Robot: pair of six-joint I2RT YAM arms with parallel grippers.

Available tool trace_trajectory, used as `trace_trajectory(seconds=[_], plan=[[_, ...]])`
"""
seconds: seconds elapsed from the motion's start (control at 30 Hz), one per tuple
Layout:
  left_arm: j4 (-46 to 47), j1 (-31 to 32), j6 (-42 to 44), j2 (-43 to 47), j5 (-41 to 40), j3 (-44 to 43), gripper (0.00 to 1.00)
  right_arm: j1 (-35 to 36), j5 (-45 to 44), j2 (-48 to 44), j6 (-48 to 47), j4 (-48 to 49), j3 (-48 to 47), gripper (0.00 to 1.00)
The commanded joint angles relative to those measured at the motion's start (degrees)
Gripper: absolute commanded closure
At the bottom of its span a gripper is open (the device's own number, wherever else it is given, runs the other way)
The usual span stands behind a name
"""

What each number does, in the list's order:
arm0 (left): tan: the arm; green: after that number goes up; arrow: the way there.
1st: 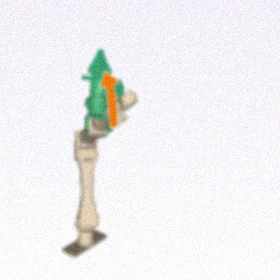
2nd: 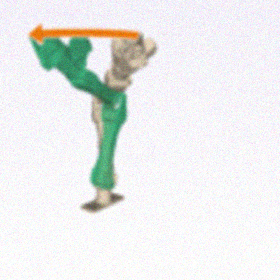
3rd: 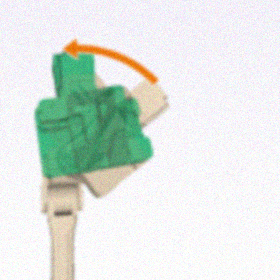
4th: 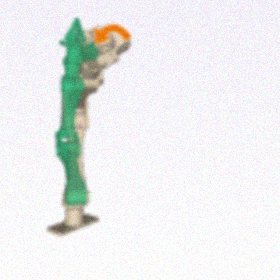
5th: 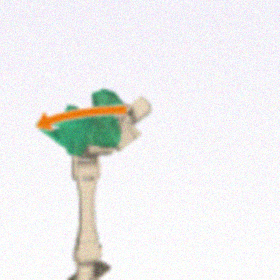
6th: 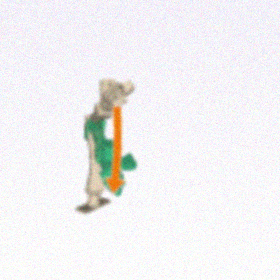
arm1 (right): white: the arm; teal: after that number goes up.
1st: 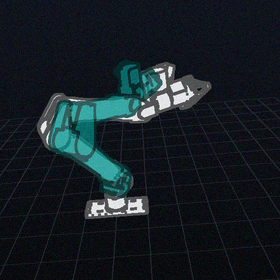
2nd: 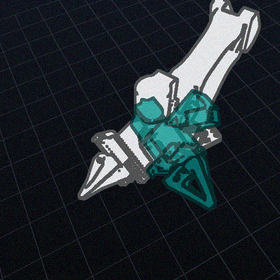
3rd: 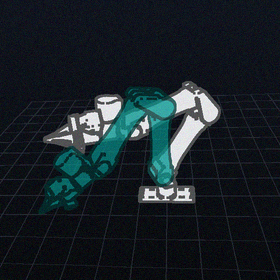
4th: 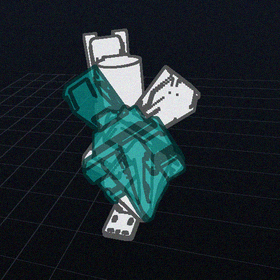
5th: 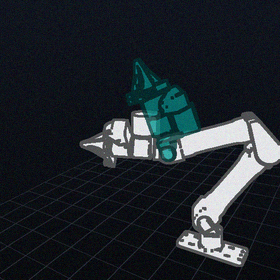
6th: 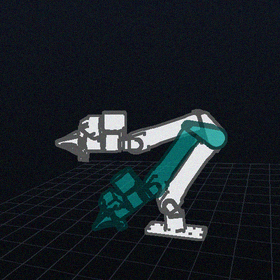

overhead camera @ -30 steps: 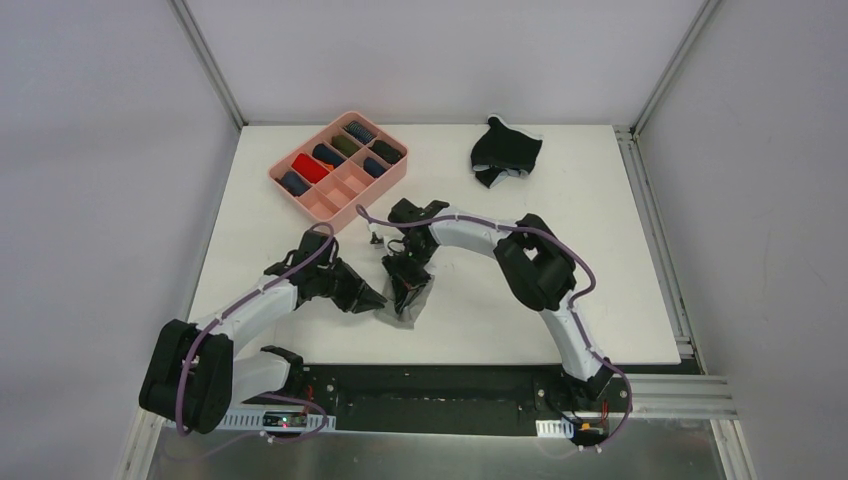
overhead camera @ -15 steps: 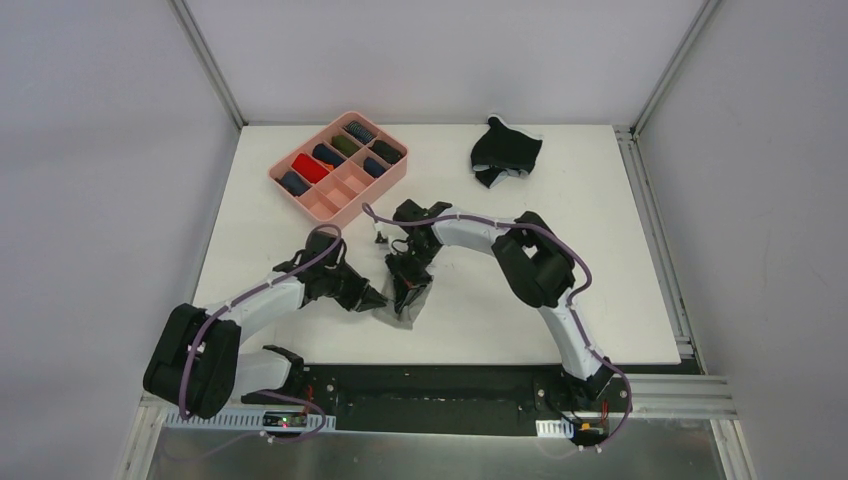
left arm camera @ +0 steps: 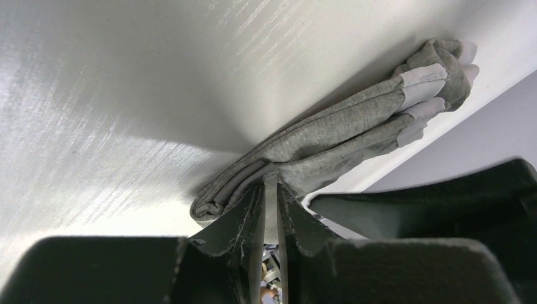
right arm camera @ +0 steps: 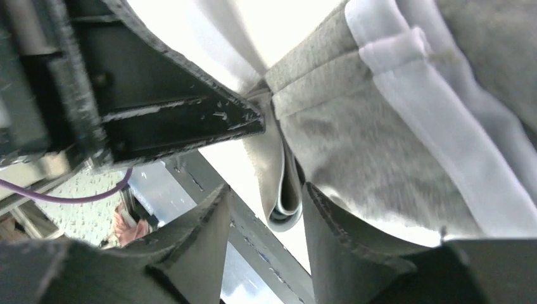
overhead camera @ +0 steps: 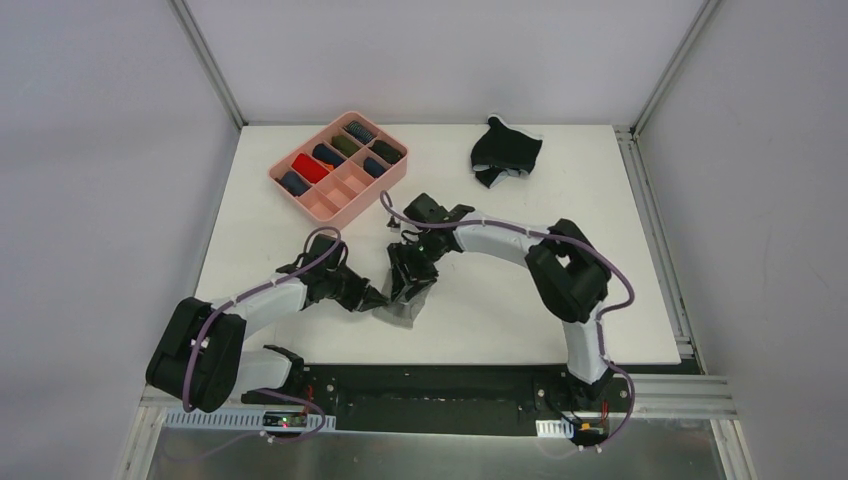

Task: Roll the underwear
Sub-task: Roll the underwear to the center of the board.

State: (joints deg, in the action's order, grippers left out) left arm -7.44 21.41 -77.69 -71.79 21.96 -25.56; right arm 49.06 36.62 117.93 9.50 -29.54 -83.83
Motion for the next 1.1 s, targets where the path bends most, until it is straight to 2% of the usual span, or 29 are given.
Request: trace_trajectory(seconds=[0.0,0.2,0.37,0.53,0.77,0.93,1.07], plan=[[-3.4,0.6,0.1,-1.9,-3.7,1.7,0.85,0.3,-7.7,-11.6,9.3,12.2,8.9,0.5],[-3.4,0.6,0.8,-3.1,-3.2,0.9,0.86,4.9,-25.8,-25.0,17.1,29.8,26.9,0.5],[-3.3,0.6,1.0,-3.3,-2.8,0.8,0.86,9.4,-33.4,-28.0,20.2,36.6,32.3,0.5],[-3.6,0.6,1.0,-2.9,-2.8,1.1,0.86,11.7,-35.1,-25.6,22.1,38.4,32.3,0.54],[-4.3,0.6,0.9,-1.9,-3.2,1.2,0.86,11.7,-36.0,-23.5,21.9,37.8,31.0,0.69],[-4.5,0.6,0.9,-1.9,-3.2,1.0,0.86,11.7,-39.9,-25.9,21.8,37.7,33.2,0.62],[-4.6,0.6,1.0,-1.9,-3.2,0.8,0.87,11.7,-38.8,-25.7,21.3,37.5,33.7,0.61]])
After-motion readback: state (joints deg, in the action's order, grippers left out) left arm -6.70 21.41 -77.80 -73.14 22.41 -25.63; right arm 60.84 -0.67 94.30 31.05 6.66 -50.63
